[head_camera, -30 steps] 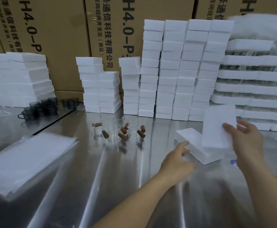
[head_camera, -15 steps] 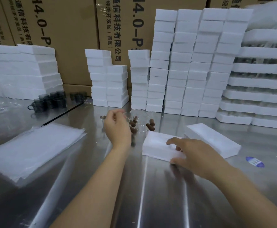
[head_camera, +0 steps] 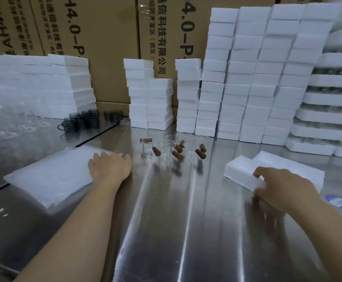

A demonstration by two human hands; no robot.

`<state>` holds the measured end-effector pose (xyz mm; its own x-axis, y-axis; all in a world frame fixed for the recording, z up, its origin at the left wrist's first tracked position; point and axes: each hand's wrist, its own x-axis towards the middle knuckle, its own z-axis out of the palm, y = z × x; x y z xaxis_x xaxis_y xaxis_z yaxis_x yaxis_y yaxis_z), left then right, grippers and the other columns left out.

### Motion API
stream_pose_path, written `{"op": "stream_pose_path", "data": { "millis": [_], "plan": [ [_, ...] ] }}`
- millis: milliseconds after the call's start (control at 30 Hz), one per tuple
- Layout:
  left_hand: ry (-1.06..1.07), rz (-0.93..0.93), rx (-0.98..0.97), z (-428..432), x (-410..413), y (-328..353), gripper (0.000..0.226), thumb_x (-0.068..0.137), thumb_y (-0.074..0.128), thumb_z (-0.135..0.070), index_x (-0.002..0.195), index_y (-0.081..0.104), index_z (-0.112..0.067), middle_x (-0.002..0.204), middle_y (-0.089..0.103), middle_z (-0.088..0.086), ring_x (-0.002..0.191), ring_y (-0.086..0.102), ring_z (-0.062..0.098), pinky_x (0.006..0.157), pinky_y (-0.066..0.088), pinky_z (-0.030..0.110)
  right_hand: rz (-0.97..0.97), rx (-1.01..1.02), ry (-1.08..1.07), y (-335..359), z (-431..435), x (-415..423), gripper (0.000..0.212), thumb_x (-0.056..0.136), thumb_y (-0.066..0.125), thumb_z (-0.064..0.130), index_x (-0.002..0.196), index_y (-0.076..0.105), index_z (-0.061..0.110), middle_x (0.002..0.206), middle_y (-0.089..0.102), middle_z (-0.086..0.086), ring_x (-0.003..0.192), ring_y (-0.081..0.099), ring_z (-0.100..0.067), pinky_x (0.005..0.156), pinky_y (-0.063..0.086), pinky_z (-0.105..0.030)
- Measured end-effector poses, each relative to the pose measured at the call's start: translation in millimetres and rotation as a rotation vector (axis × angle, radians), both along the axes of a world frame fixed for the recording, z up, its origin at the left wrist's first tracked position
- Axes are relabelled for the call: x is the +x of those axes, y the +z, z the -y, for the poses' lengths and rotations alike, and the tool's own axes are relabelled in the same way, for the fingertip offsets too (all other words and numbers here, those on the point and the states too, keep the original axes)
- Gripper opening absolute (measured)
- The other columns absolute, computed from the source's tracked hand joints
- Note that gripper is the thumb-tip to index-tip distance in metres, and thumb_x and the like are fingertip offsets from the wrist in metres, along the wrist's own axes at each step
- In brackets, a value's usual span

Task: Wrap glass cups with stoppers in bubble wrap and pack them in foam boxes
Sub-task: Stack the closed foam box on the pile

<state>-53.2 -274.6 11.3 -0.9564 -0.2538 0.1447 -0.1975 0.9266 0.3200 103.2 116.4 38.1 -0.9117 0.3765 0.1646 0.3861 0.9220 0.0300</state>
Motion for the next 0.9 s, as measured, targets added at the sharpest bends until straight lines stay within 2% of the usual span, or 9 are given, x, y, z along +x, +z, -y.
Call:
{"op": "stream_pose_path", "data": {
  "millis": [133, 267, 367, 433, 500, 600, 700, 800, 900],
  "plan": [
    [0.04, -0.073, 0.089, -1.2, 0.1, 4.8, 0.057, 0.106, 0.038, -0.043, 0.141, 0.065, -0.008, 0.146, 0.06, 0.016, 0.141, 0.047, 0.034, 0.123, 0.029, 0.049, -0.004, -0.016, -0.022, -2.1, 2.2, -1.3, 0.041, 0.092, 0.056, 0.061, 0.13, 0.053, 0.048, 0.097, 0.053, 0.014, 0.088, 0.053, -0.016, 0.065, 0.035, -0.032],
    [0.062, -0.267, 0.144, -3.6, 0.1, 15.0, 0.05, 0.104, 0.049, -0.04, 0.139, 0.061, -0.006, 0.143, 0.063, 0.013, 0.137, 0.052, 0.037, 0.118, 0.036, 0.054, -0.03, -0.032, -0.037, -3.0, 4.2, -2.5, 0.047, 0.091, 0.053, 0.067, 0.134, 0.052, 0.047, 0.095, 0.05, 0.014, 0.087, 0.051, -0.016, 0.068, 0.037, -0.033],
    [0.052, -0.354, 0.166, 0.8, -2.6, 15.9, 0.034, 0.104, 0.053, -0.022, 0.131, 0.067, -0.006, 0.127, 0.071, 0.018, 0.119, 0.063, 0.042, 0.093, 0.049, 0.046, -0.022, -0.032, -0.036, -2.8, 4.8, -1.3, 0.048, 0.091, 0.052, 0.068, 0.135, 0.051, 0.047, 0.091, 0.049, 0.015, 0.086, 0.052, -0.016, 0.068, 0.037, -0.033],
    [0.094, -0.343, 0.193, 5.7, -5.4, 14.0, 0.028, 0.105, 0.053, -0.014, 0.128, 0.068, -0.008, 0.117, 0.073, 0.02, 0.107, 0.066, 0.043, 0.077, 0.045, 0.041, -0.014, -0.034, -0.037, -2.3, 4.9, -0.9, 0.049, 0.091, 0.052, 0.069, 0.135, 0.05, 0.047, 0.088, 0.049, 0.016, 0.084, 0.053, -0.016, 0.066, 0.037, -0.032],
    [0.127, -0.364, 0.216, 7.9, -6.5, 14.7, 0.033, 0.111, 0.045, -0.018, 0.136, 0.064, -0.01, 0.114, 0.073, 0.02, 0.104, 0.067, 0.043, 0.074, 0.042, 0.042, -0.01, -0.039, -0.039, -2.2, 5.1, -1.0, 0.05, 0.091, 0.052, 0.07, 0.136, 0.05, 0.047, 0.088, 0.048, 0.016, 0.084, 0.053, -0.015, 0.067, 0.037, -0.032],
    [0.147, -0.334, 0.334, 8.3, -9.8, 18.7, 0.052, 0.116, 0.026, -0.033, 0.156, 0.05, -0.01, 0.136, 0.068, 0.022, 0.125, 0.061, 0.045, 0.099, 0.046, 0.05, -0.008, -0.039, -0.031, -2.9, 4.8, -1.5, 0.049, 0.091, 0.052, 0.069, 0.135, 0.05, 0.047, 0.089, 0.049, 0.016, 0.086, 0.054, -0.015, 0.069, 0.039, -0.032],
    [0.119, -0.123, 0.379, 13.3, -16.2, 13.5, 0.061, 0.115, 0.022, -0.039, 0.164, 0.037, -0.007, 0.163, 0.047, 0.021, 0.153, 0.039, 0.04, 0.131, 0.014, 0.056, -0.006, -0.046, -0.03, -3.0, 3.2, -2.3, 0.051, 0.091, 0.052, 0.069, 0.136, 0.05, 0.047, 0.094, 0.052, 0.015, 0.088, 0.054, -0.015, 0.072, 0.039, -0.032],
    [0.123, 0.015, 0.202, 21.0, -16.5, 4.9, 0.062, 0.112, 0.029, -0.037, 0.165, 0.034, -0.005, 0.172, 0.031, 0.019, 0.161, 0.023, 0.033, 0.133, 0.002, 0.051, -0.002, -0.053, -0.032, -3.1, 1.6, -3.2, 0.054, 0.09, 0.053, 0.07, 0.138, 0.05, 0.047, 0.099, 0.054, 0.013, 0.09, 0.054, -0.017, 0.073, 0.039, -0.033],
    [0.099, 0.006, 0.111, 25.1, -15.0, -0.8, 0.047, 0.108, 0.039, -0.023, 0.148, 0.055, -0.005, 0.164, 0.043, 0.019, 0.154, 0.033, 0.034, 0.131, 0.011, 0.047, 0.005, -0.068, -0.024, -3.7, -0.4, -3.6, 0.055, 0.09, 0.053, 0.07, 0.139, 0.05, 0.047, 0.1, 0.053, 0.014, 0.091, 0.053, -0.016, 0.075, 0.04, -0.033]
  ]
}}
